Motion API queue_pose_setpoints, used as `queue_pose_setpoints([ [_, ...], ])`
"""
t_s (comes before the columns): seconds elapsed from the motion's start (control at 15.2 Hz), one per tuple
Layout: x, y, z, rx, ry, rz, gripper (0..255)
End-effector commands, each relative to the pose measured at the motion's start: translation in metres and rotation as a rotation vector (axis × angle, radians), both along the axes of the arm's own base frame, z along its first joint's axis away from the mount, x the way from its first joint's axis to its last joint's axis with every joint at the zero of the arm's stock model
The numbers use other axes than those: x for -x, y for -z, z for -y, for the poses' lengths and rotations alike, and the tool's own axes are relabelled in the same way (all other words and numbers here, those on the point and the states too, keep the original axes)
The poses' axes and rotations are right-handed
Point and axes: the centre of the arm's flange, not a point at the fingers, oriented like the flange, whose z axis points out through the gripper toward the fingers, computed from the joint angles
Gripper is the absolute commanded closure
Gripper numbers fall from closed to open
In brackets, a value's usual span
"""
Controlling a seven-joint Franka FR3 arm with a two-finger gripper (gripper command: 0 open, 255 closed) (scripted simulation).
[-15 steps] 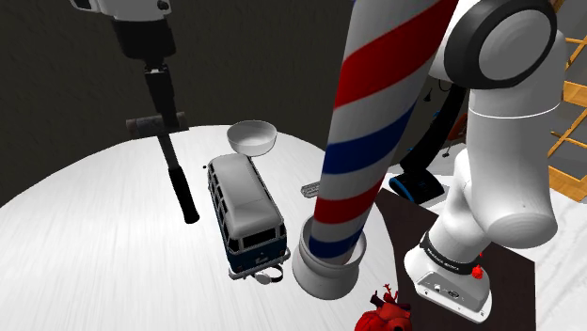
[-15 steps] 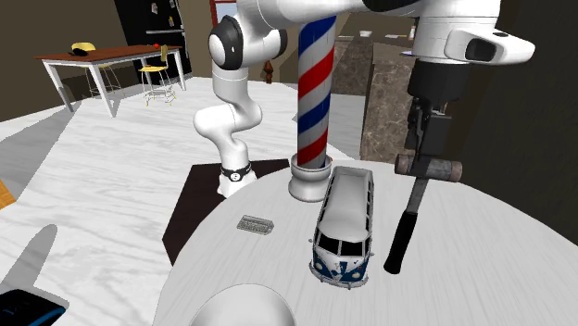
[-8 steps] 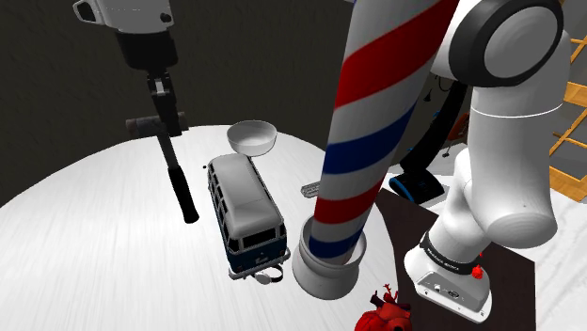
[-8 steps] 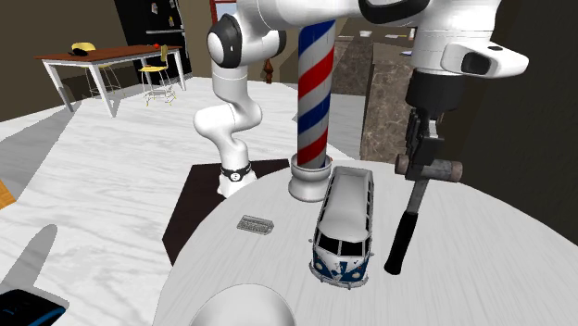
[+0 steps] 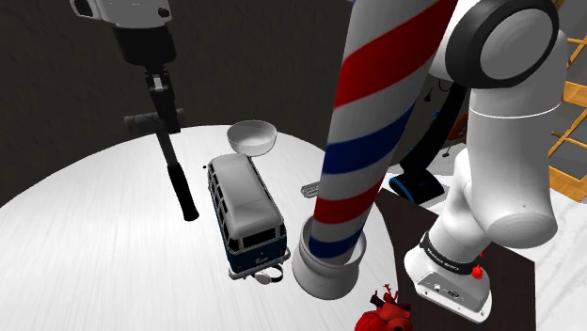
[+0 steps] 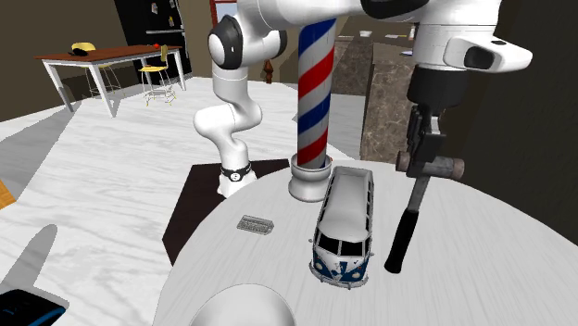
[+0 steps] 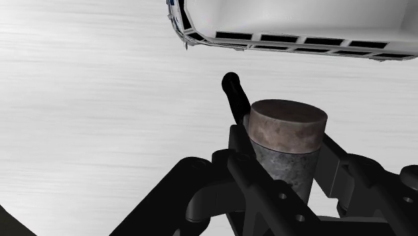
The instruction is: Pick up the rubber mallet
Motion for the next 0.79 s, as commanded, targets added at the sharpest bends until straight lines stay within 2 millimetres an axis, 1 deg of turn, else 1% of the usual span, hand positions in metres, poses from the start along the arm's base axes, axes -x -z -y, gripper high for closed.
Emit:
queue_pose_setpoints([
  [0.0, 0.000, -0.010, 0.000, 0.000, -0.001, 0.000, 255],
  [0.73, 0.000, -0.068, 0.000, 0.000, -0.001, 0.000, 255],
])
